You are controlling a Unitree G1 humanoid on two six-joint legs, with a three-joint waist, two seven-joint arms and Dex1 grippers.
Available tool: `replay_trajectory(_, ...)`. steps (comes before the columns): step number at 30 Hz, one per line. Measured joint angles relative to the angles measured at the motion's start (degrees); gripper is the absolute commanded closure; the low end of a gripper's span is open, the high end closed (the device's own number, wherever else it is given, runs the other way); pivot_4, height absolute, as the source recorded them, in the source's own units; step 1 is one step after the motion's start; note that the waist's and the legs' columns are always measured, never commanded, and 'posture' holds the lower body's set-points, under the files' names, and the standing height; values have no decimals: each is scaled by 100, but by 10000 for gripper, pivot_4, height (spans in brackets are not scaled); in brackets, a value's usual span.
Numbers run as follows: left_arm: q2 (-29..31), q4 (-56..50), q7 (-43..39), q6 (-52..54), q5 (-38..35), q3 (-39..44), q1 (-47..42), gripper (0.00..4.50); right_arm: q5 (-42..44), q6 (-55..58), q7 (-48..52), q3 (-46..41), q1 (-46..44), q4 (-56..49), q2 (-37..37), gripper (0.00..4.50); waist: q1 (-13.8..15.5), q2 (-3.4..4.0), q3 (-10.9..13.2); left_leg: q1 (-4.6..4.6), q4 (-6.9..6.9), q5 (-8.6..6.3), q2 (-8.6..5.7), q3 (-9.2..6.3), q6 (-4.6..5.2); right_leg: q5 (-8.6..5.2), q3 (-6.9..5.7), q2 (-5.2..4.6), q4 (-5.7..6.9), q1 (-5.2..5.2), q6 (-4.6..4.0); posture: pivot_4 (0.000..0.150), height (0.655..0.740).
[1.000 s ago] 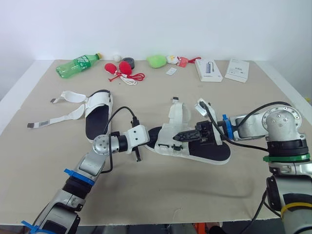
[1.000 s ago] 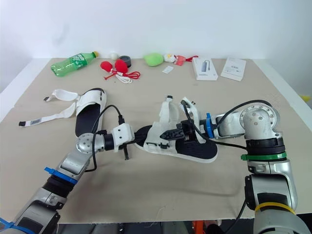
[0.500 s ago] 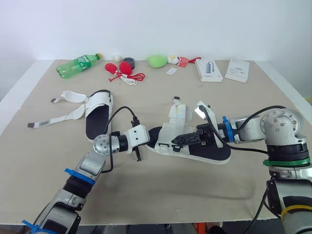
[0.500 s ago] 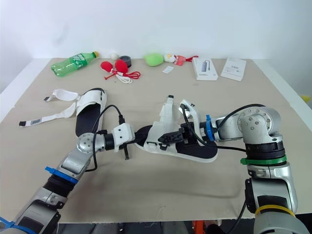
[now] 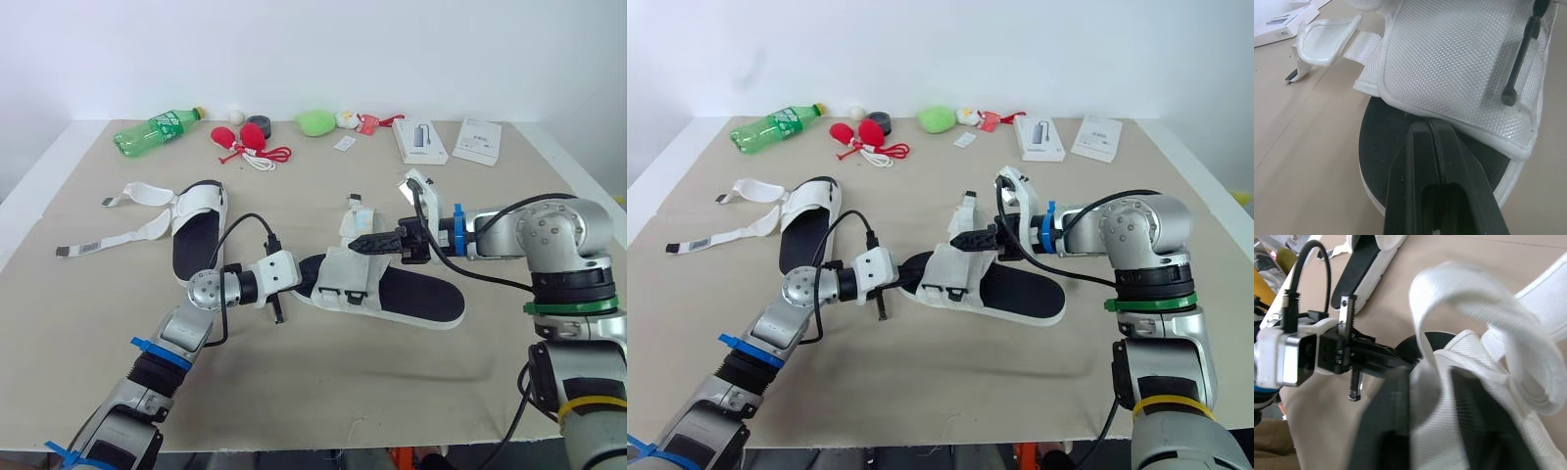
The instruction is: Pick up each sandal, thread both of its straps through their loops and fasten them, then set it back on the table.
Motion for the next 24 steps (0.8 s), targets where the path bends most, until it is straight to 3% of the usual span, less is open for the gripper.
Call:
replay_trajectory(13,-13,26,-2,-6,14,-17,-22,45000,353,621,5,-378,905,-1294,188,44349,6,0,-1,0,1,1,-1,-1,1,2,0,-1,0,2,2,1500,7400)
replay_trajectory(15,-17,34,-6,-11,14,-23,-31,45000,357,625,2,-391,960,-1375,185,37977,7,0,-1,0,1,1,-1,-1,1,2,0,-1,-2,3,2,1500,7400)
replay_trajectory(16,-19,40,-8,-15,14,-33,-42,45000,365,642,4,-399,1046,-1451,185,37203,8,0,-1,0,1,0,-1,-1,1,1,0,-2,-3,3,3,1500,7400)
replay_trajectory(17,-22,42,-9,-18,14,-40,-48,45000,386,682,36,-395,1122,-1523,162,31793,9,1,-1,-1,0,0,-1,-1,1,0,0,-2,-4,3,3,1500,7400)
replay_trajectory(21,-20,75,-12,-66,17,-53,-56,45000,399,410,623,-138,1232,-1829,-481,18703,9,1,-1,-1,-1,0,-2,0,0,-2,0,-2,-5,2,4,1500,7400)
replay_trajectory(24,-20,111,-18,-70,16,-54,-69,45000,410,107,1254,-127,1077,-1728,-907,18703,0,1,-1,2,1,0,-2,2,0,2,0,-3,-6,2,-1,1500,7400)
